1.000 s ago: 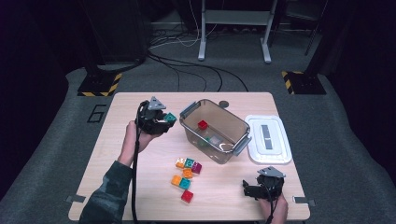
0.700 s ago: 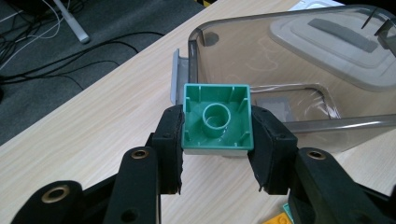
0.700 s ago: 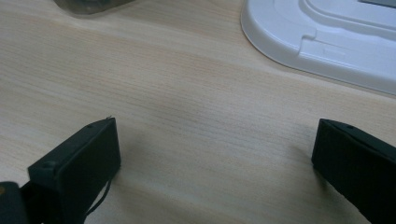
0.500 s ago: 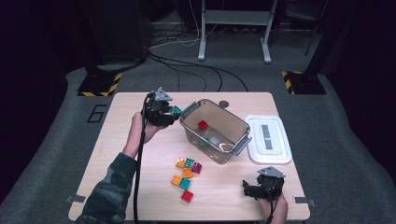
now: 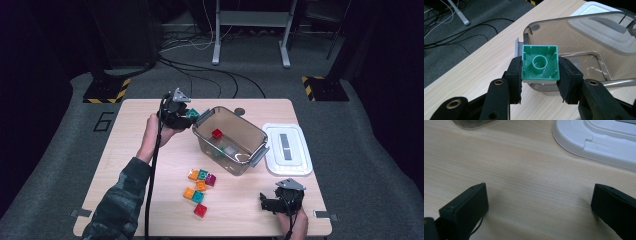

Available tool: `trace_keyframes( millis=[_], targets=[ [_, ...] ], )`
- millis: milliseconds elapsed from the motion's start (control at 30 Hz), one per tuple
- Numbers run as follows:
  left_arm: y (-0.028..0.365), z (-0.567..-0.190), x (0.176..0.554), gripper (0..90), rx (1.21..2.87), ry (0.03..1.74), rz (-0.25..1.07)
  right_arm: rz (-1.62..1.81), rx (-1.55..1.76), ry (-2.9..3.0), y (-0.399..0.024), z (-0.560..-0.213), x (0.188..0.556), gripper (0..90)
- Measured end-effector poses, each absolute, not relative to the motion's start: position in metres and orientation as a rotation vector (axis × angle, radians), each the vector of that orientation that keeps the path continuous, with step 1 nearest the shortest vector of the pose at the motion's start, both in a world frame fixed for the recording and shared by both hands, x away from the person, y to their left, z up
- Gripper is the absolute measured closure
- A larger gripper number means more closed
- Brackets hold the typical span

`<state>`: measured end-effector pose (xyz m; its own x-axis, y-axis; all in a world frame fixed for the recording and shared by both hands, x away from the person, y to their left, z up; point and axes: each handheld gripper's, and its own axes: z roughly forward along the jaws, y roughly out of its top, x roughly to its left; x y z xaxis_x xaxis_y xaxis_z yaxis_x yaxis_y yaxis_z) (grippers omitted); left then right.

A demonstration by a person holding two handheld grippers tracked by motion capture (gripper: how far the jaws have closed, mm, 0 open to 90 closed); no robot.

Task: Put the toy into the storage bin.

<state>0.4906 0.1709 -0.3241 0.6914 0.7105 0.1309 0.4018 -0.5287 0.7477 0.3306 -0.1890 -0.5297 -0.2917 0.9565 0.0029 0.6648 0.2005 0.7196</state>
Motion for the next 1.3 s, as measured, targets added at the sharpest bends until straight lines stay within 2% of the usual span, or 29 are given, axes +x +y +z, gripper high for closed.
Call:
trace_keyframes(
  millis=[767,1300],
  targets=[
    [0.128,-0.363,0.521,58.0,2.261,0.868,0.471,0.858,1.509,2.032,-0.190,-0.530,0.330,0.0],
    [0.120,-0.376,0.527,58.0,2.301,0.879,0.446,0.858,1.508,2.032,-0.190,-0.530,0.330,0.1]
  ],
)
